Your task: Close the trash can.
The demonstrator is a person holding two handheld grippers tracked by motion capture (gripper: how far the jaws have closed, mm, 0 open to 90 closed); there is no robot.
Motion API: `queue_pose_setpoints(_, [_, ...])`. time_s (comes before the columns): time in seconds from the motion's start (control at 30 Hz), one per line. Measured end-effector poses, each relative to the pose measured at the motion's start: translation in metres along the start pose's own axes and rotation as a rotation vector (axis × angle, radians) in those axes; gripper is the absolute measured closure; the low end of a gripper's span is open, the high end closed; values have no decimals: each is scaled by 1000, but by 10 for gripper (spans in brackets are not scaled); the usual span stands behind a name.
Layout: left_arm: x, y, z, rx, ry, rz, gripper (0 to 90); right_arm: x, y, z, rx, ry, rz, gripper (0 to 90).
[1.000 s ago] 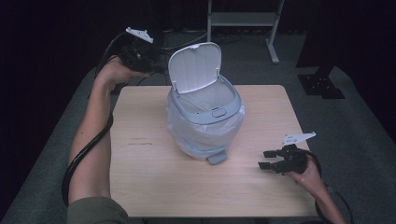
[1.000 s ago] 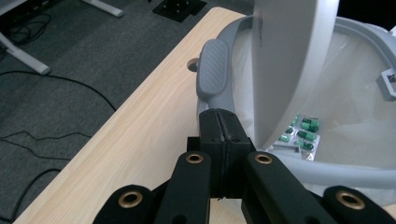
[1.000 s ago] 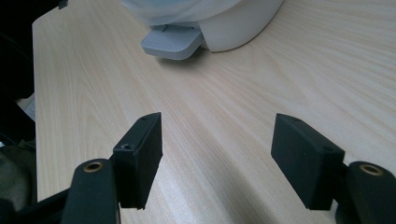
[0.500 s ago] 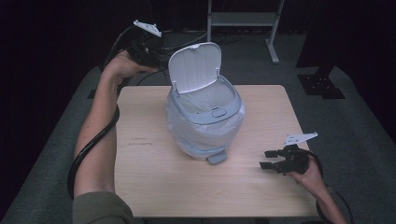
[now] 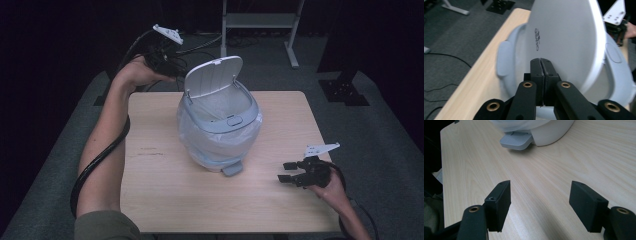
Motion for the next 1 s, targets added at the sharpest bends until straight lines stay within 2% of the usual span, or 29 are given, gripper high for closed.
queue_pose_setpoints(0.07, [-1,5,4,-3,-25,18,885,-1,-1,0,-1,-2,-1,326])
queue_pose_setpoints(0.33, [0,17,12,-17,-52,45,880,-2,-3,0,-7,-3,-1,326])
queue_pose_setpoints(1.0, [13,52,28,-58,-77,128,846,-1,-4,4,2,-14,-8,326])
Point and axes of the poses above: each handheld gripper's, and its own axes: z roughly forward along the jaws, x roughly out of its top, y roughly to its right, the point moved 9 cm from there along z, roughly forward along the jaws, and after that the axes turned 8 degrees about -y, right-handed, at the moved point
